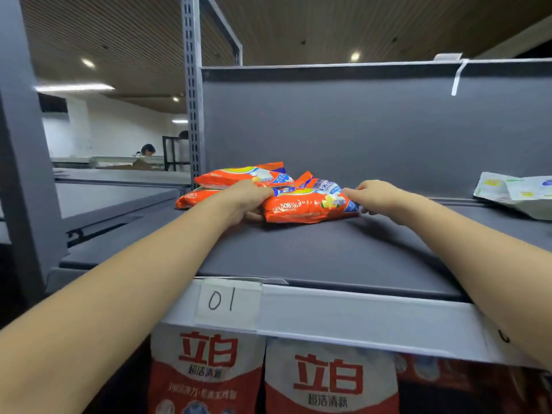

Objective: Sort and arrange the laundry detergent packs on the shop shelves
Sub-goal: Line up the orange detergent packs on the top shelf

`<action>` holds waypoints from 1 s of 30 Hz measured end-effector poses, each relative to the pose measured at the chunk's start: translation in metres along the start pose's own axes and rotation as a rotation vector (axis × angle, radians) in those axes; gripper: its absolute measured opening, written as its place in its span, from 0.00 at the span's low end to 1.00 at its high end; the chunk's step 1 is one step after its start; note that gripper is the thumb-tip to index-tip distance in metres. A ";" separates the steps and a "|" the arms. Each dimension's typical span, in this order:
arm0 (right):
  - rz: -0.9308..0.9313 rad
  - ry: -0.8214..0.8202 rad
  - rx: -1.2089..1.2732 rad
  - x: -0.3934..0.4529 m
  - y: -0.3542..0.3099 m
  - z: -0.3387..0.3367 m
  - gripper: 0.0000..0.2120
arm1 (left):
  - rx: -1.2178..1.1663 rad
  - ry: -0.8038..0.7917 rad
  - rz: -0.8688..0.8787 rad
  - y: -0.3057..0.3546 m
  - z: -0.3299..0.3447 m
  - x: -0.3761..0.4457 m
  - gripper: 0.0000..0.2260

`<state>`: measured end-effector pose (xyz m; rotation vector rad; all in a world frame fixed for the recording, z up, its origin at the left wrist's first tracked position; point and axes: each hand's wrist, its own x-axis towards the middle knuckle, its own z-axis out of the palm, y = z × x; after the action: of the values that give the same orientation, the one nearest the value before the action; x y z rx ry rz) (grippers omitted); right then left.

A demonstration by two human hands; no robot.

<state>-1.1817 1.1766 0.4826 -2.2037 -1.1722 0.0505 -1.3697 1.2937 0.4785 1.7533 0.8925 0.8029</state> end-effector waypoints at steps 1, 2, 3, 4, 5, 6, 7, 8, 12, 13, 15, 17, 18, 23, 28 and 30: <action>0.009 0.010 0.106 -0.001 0.003 -0.002 0.16 | -0.012 0.003 0.000 0.000 0.000 -0.002 0.16; 0.016 0.014 0.194 -0.004 0.005 -0.004 0.15 | -0.025 0.006 0.005 -0.001 0.000 -0.003 0.16; 0.029 0.008 0.251 -0.006 0.008 -0.006 0.14 | -0.046 0.009 0.013 -0.001 -0.001 -0.003 0.15; 0.038 -0.004 0.281 -0.009 0.010 -0.008 0.15 | -0.078 0.004 0.019 -0.001 -0.002 -0.004 0.14; 0.046 -0.035 0.286 -0.011 0.012 -0.009 0.17 | -0.120 -0.007 0.026 -0.001 -0.003 -0.005 0.12; 0.051 -0.075 0.277 -0.013 0.013 -0.010 0.20 | -0.160 -0.022 0.043 -0.001 -0.003 -0.008 0.08; 0.059 -0.125 0.257 -0.014 0.014 -0.011 0.24 | -0.181 -0.041 0.071 0.000 -0.003 -0.010 0.05; 0.062 -0.177 0.255 -0.015 0.015 -0.011 0.28 | -0.175 -0.068 0.109 0.000 -0.004 -0.013 0.04; -0.020 -0.298 0.577 -0.019 0.016 -0.014 0.20 | -0.249 -0.244 0.365 0.002 -0.003 -0.023 0.10; -0.070 -0.307 0.701 -0.022 0.016 -0.016 0.19 | -0.344 -0.284 0.406 0.004 -0.003 -0.024 0.12; -0.186 -0.343 0.875 -0.026 0.017 -0.022 0.21 | -0.476 -0.318 0.441 0.009 -0.003 -0.028 0.14; -0.240 -0.355 0.869 -0.029 0.016 -0.021 0.23 | -0.474 -0.346 0.422 0.010 -0.004 -0.030 0.14; -0.245 -0.355 0.832 -0.030 0.015 -0.020 0.25 | -0.438 -0.372 0.396 0.010 -0.005 -0.032 0.14; -0.274 -0.400 0.771 -0.030 0.012 -0.020 0.27 | -0.432 -0.325 0.333 0.009 -0.004 -0.028 0.06; -0.285 -0.598 0.597 -0.039 0.010 -0.023 0.14 | -0.505 -0.135 0.308 0.008 -0.008 -0.015 0.07; -0.270 -0.537 0.560 -0.038 0.006 -0.021 0.20 | -0.510 -0.095 0.298 0.009 -0.010 -0.014 0.06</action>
<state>-1.1942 1.1348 0.4863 -1.5597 -1.5035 0.7971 -1.3834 1.2842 0.4888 1.4649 0.3204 1.0267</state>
